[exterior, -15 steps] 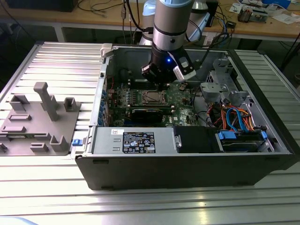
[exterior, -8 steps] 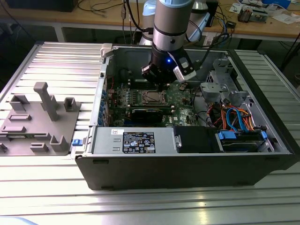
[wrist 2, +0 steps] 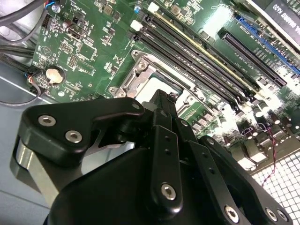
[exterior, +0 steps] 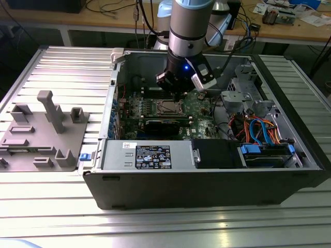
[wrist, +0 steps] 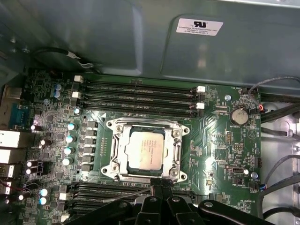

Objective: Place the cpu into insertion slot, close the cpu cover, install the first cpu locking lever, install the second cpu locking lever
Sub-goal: 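Install the second cpu locking lever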

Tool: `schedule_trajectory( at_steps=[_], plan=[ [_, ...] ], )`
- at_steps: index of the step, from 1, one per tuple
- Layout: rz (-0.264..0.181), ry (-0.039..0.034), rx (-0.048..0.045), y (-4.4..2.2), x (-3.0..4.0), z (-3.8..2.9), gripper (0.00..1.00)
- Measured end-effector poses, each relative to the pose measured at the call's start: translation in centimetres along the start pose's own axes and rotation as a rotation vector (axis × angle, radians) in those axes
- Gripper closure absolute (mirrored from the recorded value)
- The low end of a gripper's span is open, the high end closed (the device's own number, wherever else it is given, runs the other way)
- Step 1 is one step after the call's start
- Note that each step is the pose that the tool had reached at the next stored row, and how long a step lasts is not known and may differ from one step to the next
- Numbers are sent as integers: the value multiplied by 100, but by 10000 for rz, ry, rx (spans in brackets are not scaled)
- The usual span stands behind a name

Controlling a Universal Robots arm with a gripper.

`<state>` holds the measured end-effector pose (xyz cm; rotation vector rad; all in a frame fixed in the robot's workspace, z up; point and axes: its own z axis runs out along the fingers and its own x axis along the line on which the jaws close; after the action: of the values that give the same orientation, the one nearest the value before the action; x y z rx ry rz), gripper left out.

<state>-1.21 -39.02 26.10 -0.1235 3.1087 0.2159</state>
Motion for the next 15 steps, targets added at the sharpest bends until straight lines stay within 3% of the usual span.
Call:
schedule_trajectory(
  at_steps=[9, 15],
  plan=[
    [0, 1, 2, -7, 0, 2, 89],
    [0, 1, 3, -31, 19, 39, 89]
  ],
)
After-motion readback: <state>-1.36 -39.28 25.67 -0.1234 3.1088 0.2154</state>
